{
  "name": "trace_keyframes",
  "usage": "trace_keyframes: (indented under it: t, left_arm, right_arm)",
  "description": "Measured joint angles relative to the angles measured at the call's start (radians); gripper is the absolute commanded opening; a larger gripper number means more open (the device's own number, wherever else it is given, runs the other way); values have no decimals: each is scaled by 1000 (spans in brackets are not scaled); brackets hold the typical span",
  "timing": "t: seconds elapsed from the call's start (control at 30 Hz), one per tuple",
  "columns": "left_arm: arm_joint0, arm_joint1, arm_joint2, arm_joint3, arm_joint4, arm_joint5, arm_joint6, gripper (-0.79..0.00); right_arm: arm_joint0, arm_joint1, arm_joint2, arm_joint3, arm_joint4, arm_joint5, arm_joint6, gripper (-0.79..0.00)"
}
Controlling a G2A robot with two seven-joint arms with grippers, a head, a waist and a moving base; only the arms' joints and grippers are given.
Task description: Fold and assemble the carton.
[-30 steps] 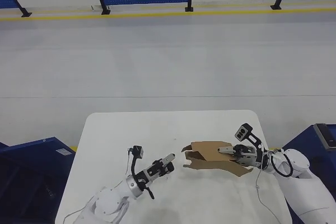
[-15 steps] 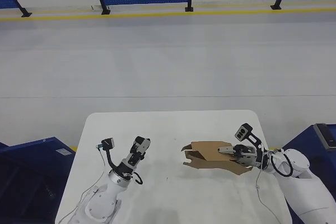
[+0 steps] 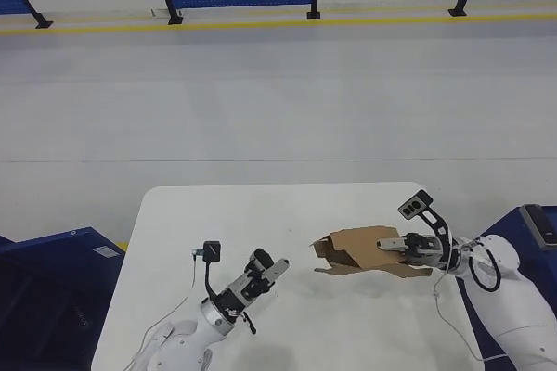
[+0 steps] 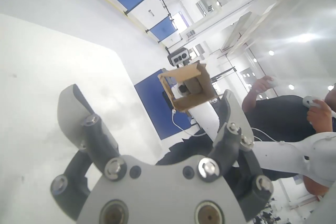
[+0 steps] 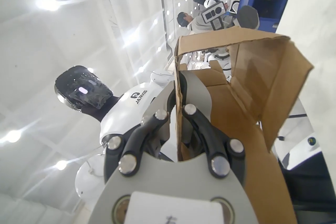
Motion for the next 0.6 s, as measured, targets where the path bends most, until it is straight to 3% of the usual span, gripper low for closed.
trace_keyframes:
  t: [0.07,0.23,0.6]
  left_arm:
    - [-1,2,-3,-20,4,28,-30,0]
    - [-25,-3,12,-36,38,83,-28,0]
    - [-95,-18,67,11,51,152,-41,0]
  right_arm:
    - [16,8,-32,0,35,-20,-1,-785]
    - [58,32,-112,-4,126,41,-1,-785]
    - [106,102,-255,-11,153,-28,-1,-785]
